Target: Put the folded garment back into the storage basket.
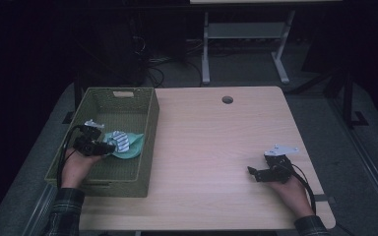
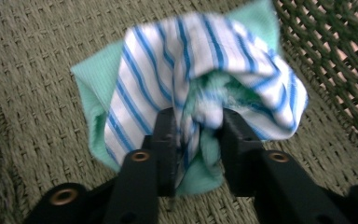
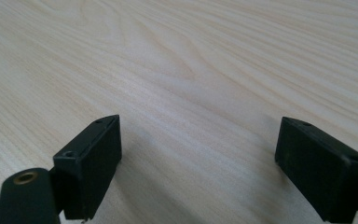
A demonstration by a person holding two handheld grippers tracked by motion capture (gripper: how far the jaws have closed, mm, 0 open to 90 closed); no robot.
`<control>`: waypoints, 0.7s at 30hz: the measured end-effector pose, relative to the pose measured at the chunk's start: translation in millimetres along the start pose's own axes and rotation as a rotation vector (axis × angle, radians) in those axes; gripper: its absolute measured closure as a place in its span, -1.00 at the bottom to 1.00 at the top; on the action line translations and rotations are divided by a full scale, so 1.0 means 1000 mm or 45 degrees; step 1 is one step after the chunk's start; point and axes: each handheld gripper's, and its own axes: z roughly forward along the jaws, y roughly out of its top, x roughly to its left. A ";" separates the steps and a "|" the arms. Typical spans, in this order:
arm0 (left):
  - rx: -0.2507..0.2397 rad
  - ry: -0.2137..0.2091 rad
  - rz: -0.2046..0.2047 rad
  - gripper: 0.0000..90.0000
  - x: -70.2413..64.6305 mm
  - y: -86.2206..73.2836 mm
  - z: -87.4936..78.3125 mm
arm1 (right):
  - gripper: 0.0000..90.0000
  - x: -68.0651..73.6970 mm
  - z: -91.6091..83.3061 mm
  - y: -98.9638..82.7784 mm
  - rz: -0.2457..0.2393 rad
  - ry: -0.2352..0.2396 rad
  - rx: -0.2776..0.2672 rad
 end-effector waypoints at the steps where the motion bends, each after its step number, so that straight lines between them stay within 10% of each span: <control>1: -0.012 0.001 -0.002 0.34 0.000 0.000 -0.001 | -0.69 0.000 0.000 0.000 0.001 -0.001 -0.001; 10: -0.126 -0.042 -0.008 -0.38 -0.004 0.004 -0.015 | -0.69 0.000 0.000 0.000 0.001 -0.001 -0.001; 21: -0.252 -0.124 0.043 -0.59 -0.047 0.029 -0.036 | -0.69 0.000 0.000 0.000 -0.001 -0.003 -0.001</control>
